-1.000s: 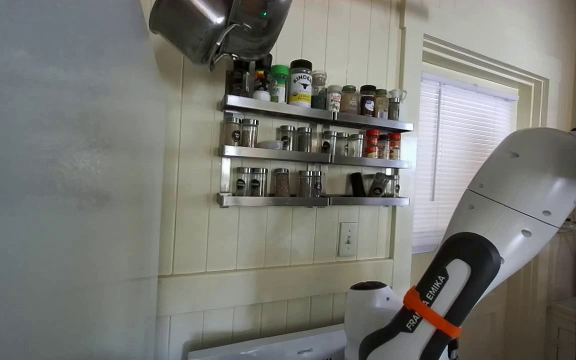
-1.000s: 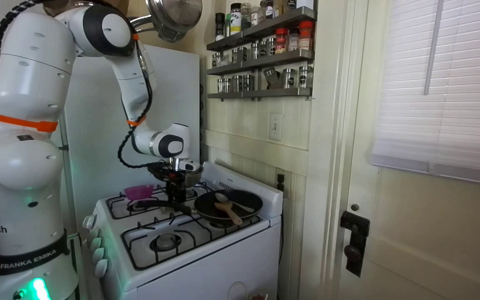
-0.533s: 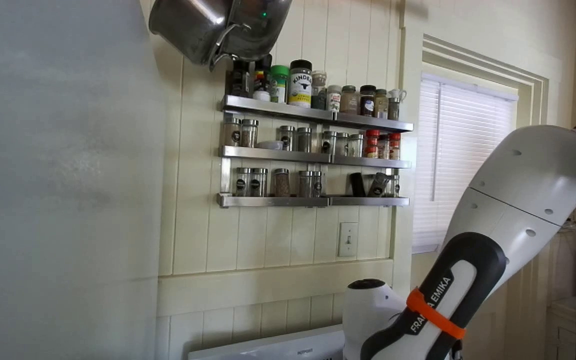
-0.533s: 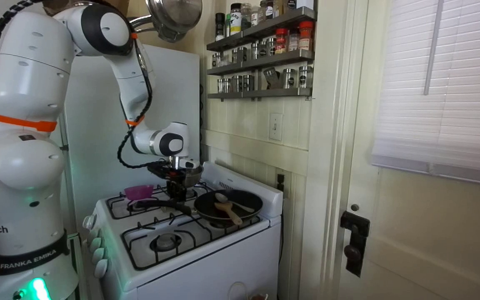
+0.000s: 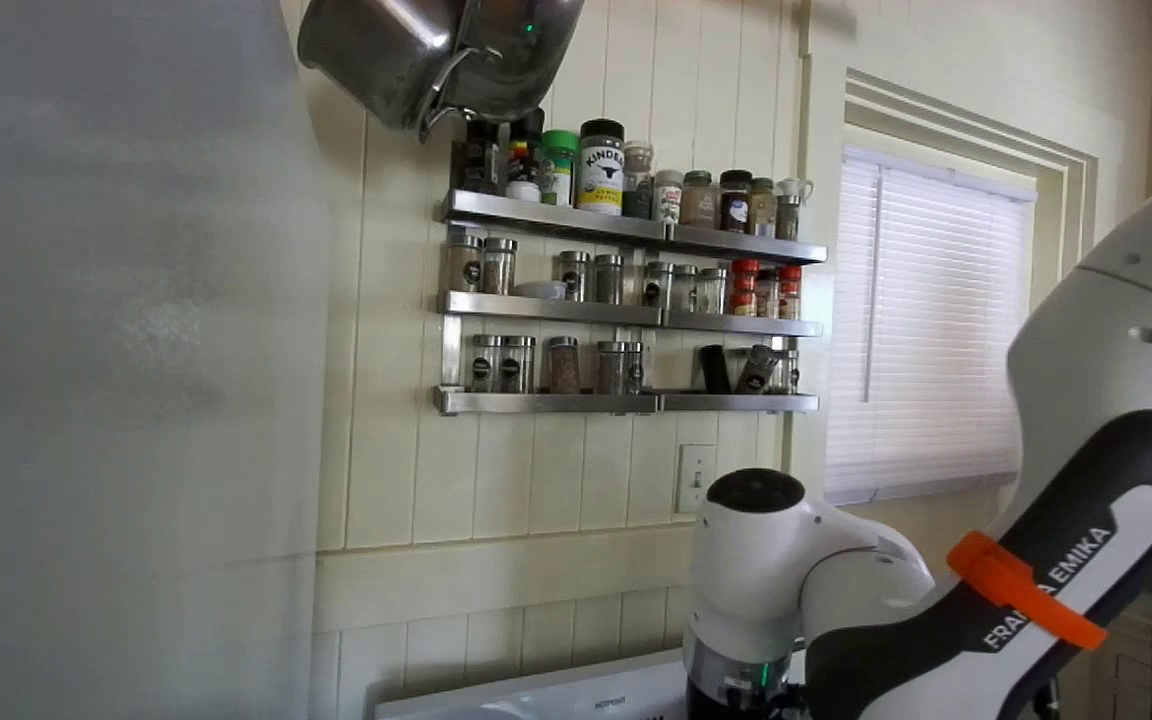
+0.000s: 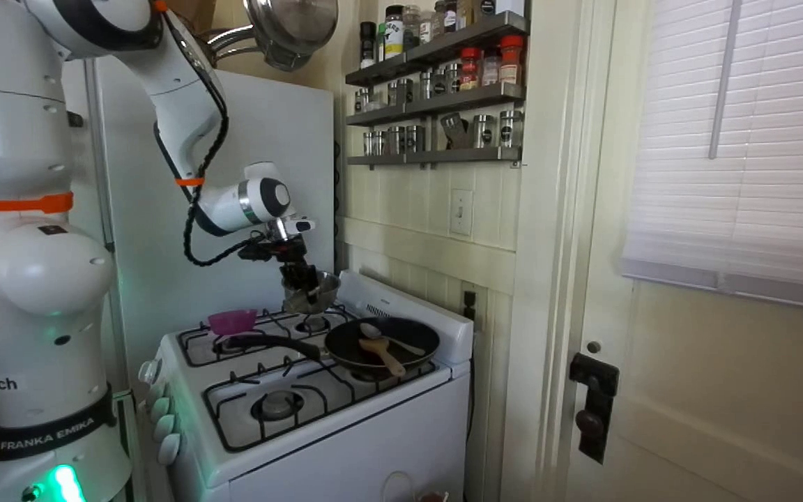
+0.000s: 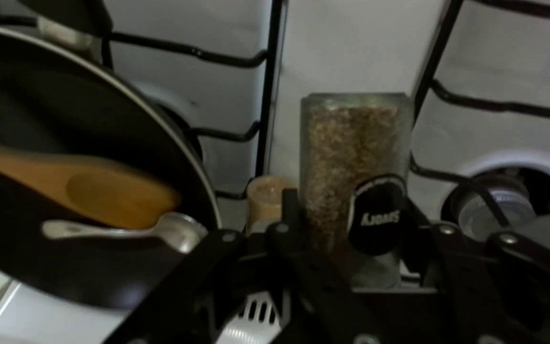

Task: Put the spice bottle on the shelf

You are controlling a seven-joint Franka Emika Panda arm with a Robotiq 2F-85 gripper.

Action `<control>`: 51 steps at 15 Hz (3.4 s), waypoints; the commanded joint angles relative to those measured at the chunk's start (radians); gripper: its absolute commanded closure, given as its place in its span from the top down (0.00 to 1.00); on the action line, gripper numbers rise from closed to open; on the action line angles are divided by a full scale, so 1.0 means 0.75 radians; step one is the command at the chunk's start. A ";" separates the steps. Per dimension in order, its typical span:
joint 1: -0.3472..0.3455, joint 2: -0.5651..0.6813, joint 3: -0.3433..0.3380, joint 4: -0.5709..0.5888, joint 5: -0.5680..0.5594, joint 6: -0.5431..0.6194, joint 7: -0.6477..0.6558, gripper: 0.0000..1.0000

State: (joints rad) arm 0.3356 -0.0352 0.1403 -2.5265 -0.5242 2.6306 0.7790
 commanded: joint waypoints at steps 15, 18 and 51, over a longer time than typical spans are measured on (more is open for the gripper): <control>-0.209 -0.945 0.068 -0.294 -0.475 -0.018 0.364 0.23; -0.261 -0.892 0.103 -0.254 -0.403 0.028 0.291 0.48; -0.687 -0.663 0.353 0.358 -2.128 0.297 2.122 0.23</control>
State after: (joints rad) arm -0.1962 -0.5227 0.4155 -2.1906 -2.0726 2.9045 2.2839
